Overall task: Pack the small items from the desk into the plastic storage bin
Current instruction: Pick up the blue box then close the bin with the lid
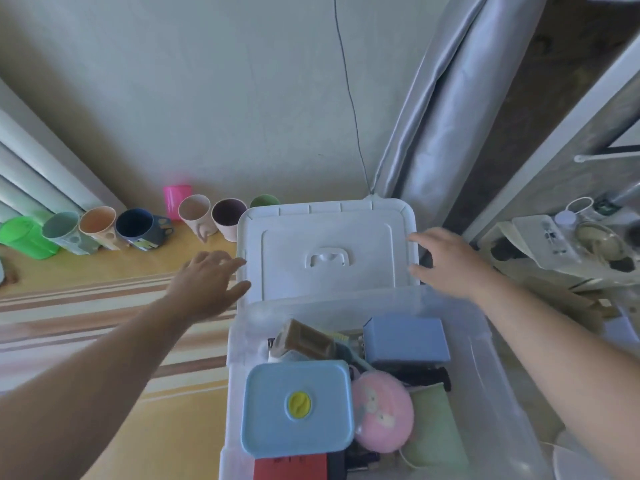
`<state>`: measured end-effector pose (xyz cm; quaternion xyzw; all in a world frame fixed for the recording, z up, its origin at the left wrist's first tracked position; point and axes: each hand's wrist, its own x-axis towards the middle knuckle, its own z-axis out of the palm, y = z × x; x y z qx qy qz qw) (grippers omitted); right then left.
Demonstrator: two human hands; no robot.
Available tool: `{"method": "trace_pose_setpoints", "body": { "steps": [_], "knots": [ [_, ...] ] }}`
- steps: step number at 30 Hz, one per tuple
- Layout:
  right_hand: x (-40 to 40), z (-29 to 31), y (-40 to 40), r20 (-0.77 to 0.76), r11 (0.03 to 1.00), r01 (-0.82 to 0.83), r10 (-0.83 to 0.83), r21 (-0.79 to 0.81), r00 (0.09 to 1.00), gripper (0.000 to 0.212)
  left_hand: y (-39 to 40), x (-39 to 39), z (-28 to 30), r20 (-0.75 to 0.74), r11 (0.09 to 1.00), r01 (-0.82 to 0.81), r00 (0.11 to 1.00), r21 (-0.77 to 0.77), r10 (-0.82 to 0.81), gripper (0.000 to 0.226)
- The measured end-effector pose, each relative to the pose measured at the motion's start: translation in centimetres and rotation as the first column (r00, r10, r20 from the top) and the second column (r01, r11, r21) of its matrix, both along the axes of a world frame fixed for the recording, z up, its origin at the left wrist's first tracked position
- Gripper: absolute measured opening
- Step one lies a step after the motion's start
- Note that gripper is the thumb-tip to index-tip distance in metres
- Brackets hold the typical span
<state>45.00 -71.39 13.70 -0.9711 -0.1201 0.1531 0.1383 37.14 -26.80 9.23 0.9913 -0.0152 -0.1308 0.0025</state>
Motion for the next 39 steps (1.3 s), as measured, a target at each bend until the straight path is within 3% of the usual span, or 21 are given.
{"method": "trace_pose_setpoints", "body": {
  "steps": [3,6,10,13,17,20,23,25,27,30,32,34,39],
  "knots": [
    [4.8,-2.9,-1.5,-0.152,0.98,0.07,-0.098,-0.185,0.984,0.073,1.2,5.0,-3.0,-0.103,0.996,-0.087,0.991,0.022,0.089,0.066],
    [7.5,-6.6,-2.2,-0.217,0.953,0.155,-0.214,-0.259,0.953,0.091,1.1,8.8,-6.5,-0.163,0.968,-0.232,0.963,-0.095,0.214,0.084],
    [10.1,-9.8,-0.8,-0.228,0.967,0.193,-0.227,-0.165,0.947,0.1,-0.2,11.2,-10.0,-0.155,0.878,-0.348,0.937,-0.328,0.313,0.117],
    [11.0,-10.9,0.5,-0.225,0.956,0.283,-0.292,-0.072,0.929,0.109,-0.9,11.5,-10.7,-0.143,0.814,-0.404,0.914,-0.416,0.381,0.127],
    [10.3,-9.9,0.5,-0.227,0.891,0.435,-0.4,0.13,0.888,0.078,-1.0,10.2,-8.9,-0.035,0.808,-0.416,0.896,-0.416,0.444,0.126],
    [8.6,-6.7,-0.9,-0.181,0.839,0.469,-0.434,0.276,0.883,0.057,0.2,8.5,-5.8,0.131,0.833,-0.303,0.906,-0.463,0.402,0.124],
    [5.5,-2.2,-2.7,-0.013,0.838,0.406,-0.431,0.363,0.902,0.046,1.3,5.8,-1.7,0.259,0.821,-0.215,0.88,-0.529,0.397,0.105],
    [2.3,0.9,-4.4,0.119,0.848,0.362,-0.435,0.387,0.893,0.037,1.8,3.4,1.4,0.291,0.792,-0.187,0.861,-0.582,0.417,0.067],
    [-1.3,3.2,-6.2,0.153,0.856,0.341,-0.425,0.389,0.892,0.031,1.9,0.7,4.4,0.327,0.841,-0.153,0.874,-0.518,0.36,0.04],
    [-6.7,4.7,-8.5,0.196,0.912,0.208,-0.29,0.353,0.937,0.025,1.1,-4.0,6.8,0.398,0.917,0.011,0.903,-0.398,0.162,0.039],
    [-10.7,4.6,-9.5,0.294,0.953,-0.002,-0.091,0.302,0.951,0.038,0.2,-7.6,7.8,0.411,0.918,0.121,0.91,-0.378,0.049,0.043],
    [-14.1,3.6,-10.5,0.439,0.961,-0.179,0.071,0.212,0.896,0.049,-0.7,-11.1,8.3,0.426,0.913,0.226,0.902,-0.34,-0.064,0.05],
    [-19.4,0.7,-11.3,0.479,0.948,-0.293,0.202,0.122,0.854,0.045,-3.2,-17.9,5.8,0.385,0.901,0.378,0.88,-0.213,-0.278,0.054]
  ]
}}
